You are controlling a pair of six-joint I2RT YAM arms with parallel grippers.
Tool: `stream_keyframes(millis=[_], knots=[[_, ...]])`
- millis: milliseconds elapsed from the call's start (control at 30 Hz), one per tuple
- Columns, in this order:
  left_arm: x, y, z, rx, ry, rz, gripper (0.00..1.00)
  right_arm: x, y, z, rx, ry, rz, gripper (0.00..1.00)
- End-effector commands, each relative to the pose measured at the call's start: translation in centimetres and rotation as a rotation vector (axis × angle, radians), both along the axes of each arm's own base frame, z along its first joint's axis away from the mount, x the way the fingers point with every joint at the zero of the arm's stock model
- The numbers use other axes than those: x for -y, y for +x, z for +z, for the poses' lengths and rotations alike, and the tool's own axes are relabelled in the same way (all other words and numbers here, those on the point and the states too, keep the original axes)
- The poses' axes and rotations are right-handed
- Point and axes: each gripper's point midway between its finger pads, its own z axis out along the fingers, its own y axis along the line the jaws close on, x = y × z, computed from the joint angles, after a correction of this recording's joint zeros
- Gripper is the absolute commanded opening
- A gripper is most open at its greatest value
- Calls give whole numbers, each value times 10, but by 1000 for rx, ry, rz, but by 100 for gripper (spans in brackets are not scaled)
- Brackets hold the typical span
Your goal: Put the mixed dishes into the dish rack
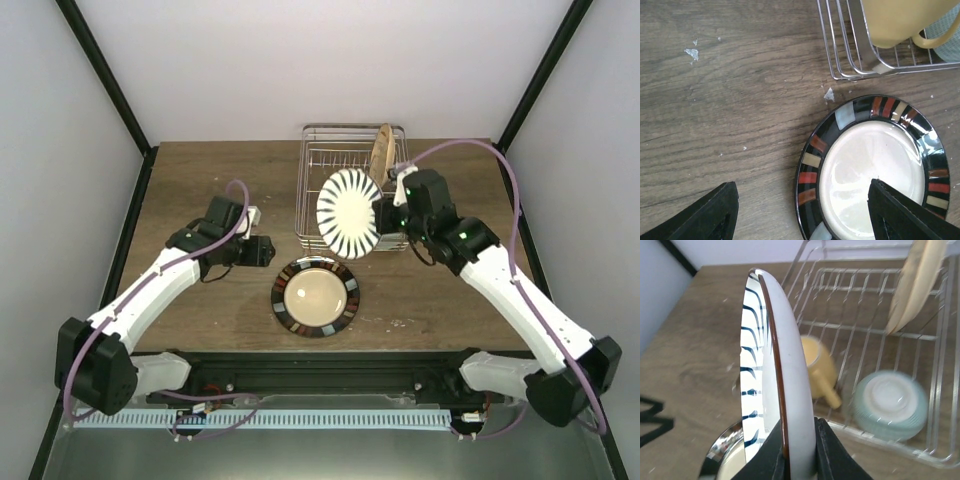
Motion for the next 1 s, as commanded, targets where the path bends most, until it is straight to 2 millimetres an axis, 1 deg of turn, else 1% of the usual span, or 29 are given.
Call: stream_keyframes(millis=[0,67,200,333,400,467,567,700,867,900,967], knots=[[-2,4,-10,-26,23,5,73,13,55,99,367,26,-192,1],[-1,5,-13,-30,25,5,73,20,71,109,413,-3,-267,1],[1,9,-13,-18,21,-1,73,24,97,126,480,-19,-371,1],[1,12,-14,-22,38,-17,73,30,118,145,556,-68,-463,1],[2,14,-14,-19,40,-21,73,31,131,151,589,-129,-502,1],[2,16,-15,-15,40,-27,73,31,145,152,605,-193,-538,1],[1,20,-15,-7,46,-29,73,26,163,146,619,-263,-559,1],[-1,24,-16,-8,52,-26,73,19,183,127,587,-322,-576,1],[-3,29,-19,-10,67,-27,73,11,202,106,562,-380,-589,1],[-4,29,-20,-15,72,-27,73,10,207,99,555,-399,-589,1],[-5,29,-21,-18,79,-30,73,7,213,92,546,-417,-596,1]])
